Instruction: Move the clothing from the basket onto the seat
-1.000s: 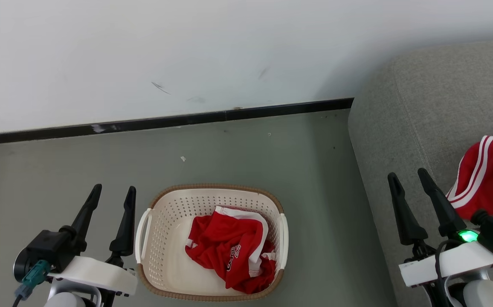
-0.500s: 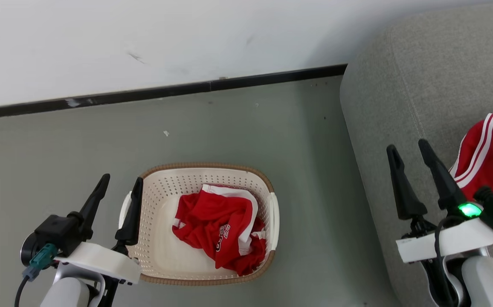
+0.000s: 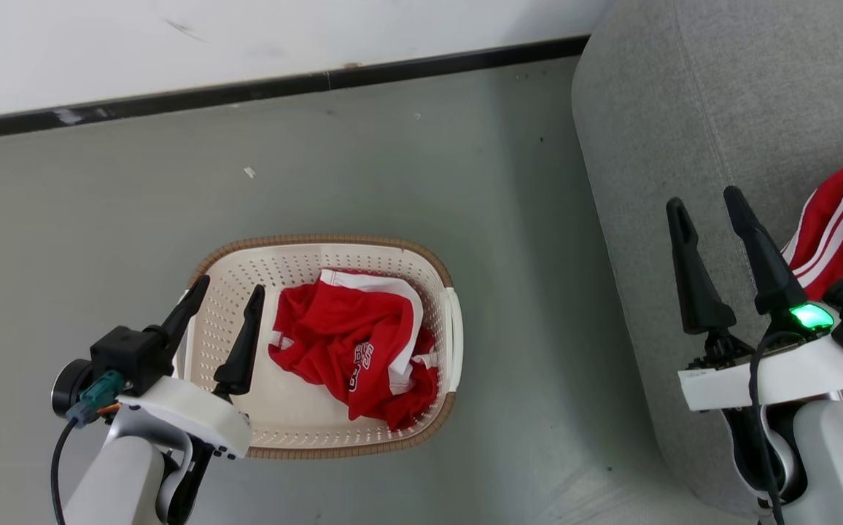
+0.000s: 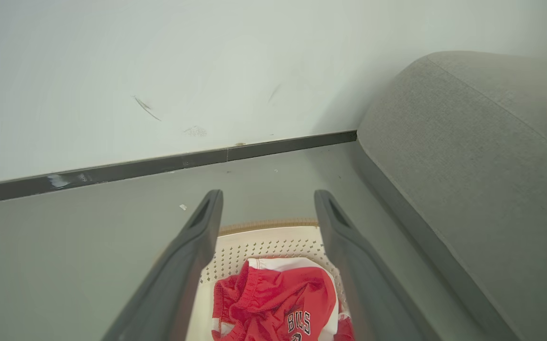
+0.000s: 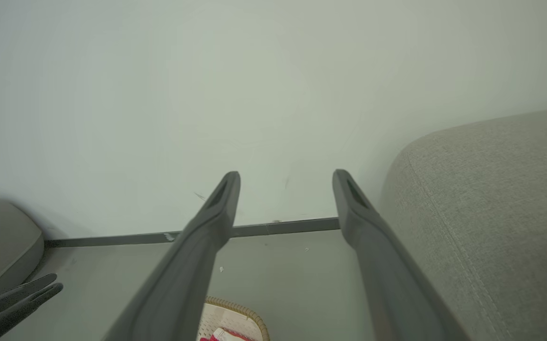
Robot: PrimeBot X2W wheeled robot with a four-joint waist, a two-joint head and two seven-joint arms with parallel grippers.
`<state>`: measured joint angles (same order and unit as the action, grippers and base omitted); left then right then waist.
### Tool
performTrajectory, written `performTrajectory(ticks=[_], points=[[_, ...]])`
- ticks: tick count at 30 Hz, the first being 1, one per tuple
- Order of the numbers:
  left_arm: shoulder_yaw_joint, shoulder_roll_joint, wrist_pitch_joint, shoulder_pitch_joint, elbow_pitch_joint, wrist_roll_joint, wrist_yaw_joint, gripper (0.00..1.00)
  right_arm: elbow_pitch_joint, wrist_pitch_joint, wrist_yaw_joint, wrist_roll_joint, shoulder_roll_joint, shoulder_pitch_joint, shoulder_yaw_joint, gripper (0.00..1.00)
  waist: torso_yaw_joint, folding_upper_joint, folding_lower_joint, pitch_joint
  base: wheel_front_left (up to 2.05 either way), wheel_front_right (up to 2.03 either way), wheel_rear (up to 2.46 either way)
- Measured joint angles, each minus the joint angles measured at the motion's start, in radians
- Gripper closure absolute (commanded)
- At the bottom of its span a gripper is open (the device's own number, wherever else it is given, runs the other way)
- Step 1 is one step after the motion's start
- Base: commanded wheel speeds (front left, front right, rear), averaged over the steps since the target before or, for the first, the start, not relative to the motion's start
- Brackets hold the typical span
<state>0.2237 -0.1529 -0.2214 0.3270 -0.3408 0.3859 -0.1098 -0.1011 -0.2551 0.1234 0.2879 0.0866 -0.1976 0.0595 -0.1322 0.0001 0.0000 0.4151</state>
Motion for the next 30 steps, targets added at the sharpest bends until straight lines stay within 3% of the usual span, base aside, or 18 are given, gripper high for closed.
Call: performTrajectory(ticks=[30], points=[[0.127, -0.032, 0.16, 0.262, -0.292, -0.011, -0.016, 0.0, -0.058, 0.0, 0.0, -0.007, -0.032, -0.162, 0.024, 0.0, -0.11, 0.0, 0.0, 0.254, 0.0, 0.0, 0.0]])
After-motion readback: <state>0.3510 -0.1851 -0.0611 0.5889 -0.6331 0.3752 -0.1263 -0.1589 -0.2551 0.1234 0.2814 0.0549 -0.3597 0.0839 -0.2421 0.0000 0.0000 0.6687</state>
